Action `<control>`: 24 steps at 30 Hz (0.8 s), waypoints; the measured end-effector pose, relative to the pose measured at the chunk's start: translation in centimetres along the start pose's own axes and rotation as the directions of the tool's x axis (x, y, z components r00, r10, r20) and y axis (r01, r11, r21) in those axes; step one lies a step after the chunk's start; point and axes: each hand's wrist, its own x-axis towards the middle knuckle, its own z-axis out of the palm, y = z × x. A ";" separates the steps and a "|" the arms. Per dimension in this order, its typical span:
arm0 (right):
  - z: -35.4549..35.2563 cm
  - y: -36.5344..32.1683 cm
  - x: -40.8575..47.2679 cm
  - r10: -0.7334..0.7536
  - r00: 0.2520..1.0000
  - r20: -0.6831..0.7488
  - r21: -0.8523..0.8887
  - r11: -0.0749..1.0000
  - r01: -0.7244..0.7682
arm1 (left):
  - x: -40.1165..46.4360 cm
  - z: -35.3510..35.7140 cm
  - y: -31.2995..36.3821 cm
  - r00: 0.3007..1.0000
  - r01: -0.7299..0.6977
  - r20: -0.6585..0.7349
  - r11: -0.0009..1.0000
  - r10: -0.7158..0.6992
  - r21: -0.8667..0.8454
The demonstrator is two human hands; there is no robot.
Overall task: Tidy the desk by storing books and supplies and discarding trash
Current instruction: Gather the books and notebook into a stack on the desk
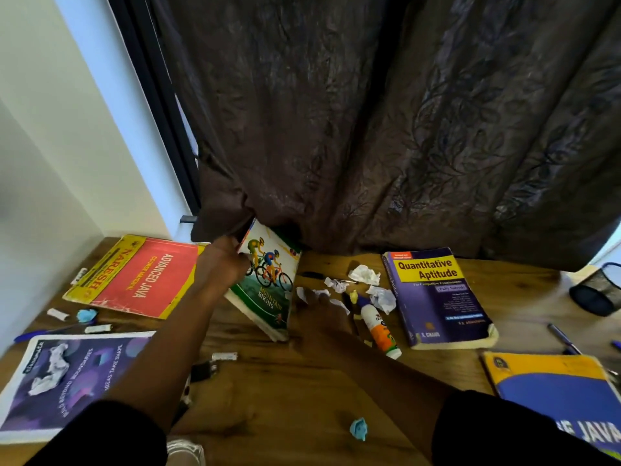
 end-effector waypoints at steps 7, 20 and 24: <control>-0.1 1.3 -5.0 0.237 0.941 -0.240 0.527 0.846 -0.079 | -7.2 -2.2 0.8 0.996 -0.035 -0.088 0.997 0.029 -0.066; 0.0 4.0 -11.4 0.151 0.949 0.278 0.905 -0.372 -0.206 | -20.4 1.4 1.3 0.989 -0.128 -0.111 0.947 0.100 -0.295; 0.2 7.9 -16.1 0.256 0.937 0.237 0.962 -0.196 -0.190 | -23.4 4.7 2.9 0.990 0.027 0.134 0.906 0.033 -0.422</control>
